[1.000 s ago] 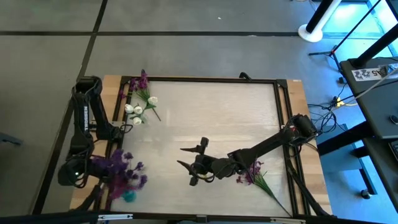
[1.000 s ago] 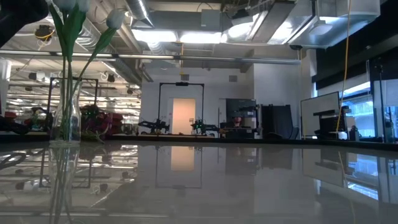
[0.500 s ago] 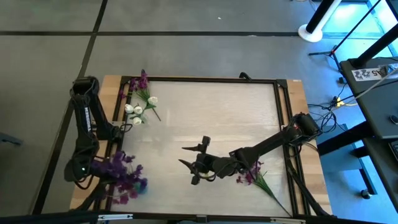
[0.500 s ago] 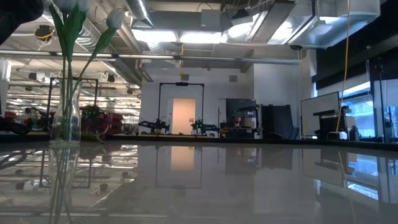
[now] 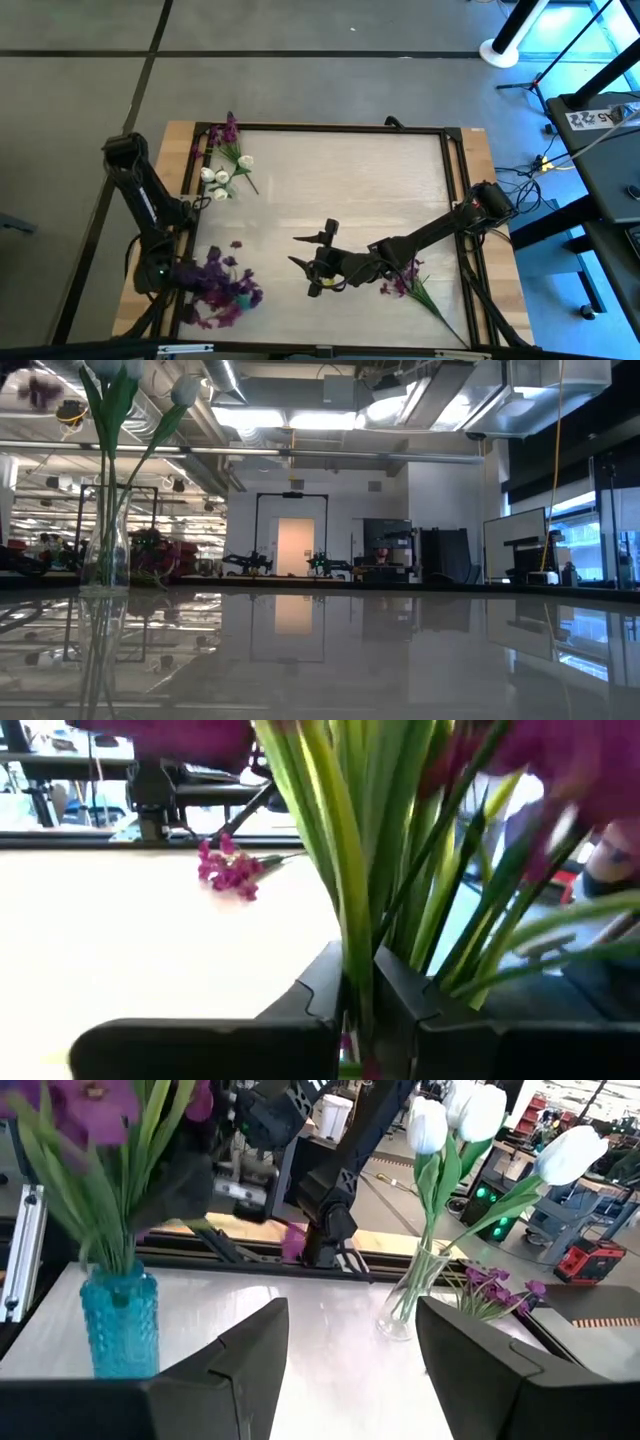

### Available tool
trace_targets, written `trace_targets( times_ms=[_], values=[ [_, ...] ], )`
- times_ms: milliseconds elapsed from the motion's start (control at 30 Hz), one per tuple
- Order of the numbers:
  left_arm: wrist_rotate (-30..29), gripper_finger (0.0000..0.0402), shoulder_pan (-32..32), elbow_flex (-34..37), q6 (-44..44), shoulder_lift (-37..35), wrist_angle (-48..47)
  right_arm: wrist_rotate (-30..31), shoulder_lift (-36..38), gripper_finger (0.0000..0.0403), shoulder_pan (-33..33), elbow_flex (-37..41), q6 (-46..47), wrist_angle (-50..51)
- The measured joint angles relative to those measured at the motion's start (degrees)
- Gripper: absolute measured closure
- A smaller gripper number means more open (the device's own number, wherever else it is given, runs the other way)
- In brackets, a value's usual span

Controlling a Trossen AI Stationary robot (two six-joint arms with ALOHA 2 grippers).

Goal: Sort flowers into vase by color
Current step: Put the violet flowers into the transparent blue vase

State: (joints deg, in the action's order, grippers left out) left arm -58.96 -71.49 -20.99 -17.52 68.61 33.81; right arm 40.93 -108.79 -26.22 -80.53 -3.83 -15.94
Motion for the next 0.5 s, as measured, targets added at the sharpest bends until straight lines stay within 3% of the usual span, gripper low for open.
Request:
trace_targets(
  times_ms=[233,500],
  values=[
    [3.8,0.0365,3.2,0.0,0.2,2.9,2.4,0.0,0.0,0.0185,0.0,0.0,0.6,0.6],
    [4.2,0.0289,2.0,0.1,3.7,-1.4,1.6,0.0,0.0,0.0185,0.0,0.0,0.6,0.8]
  ],
)
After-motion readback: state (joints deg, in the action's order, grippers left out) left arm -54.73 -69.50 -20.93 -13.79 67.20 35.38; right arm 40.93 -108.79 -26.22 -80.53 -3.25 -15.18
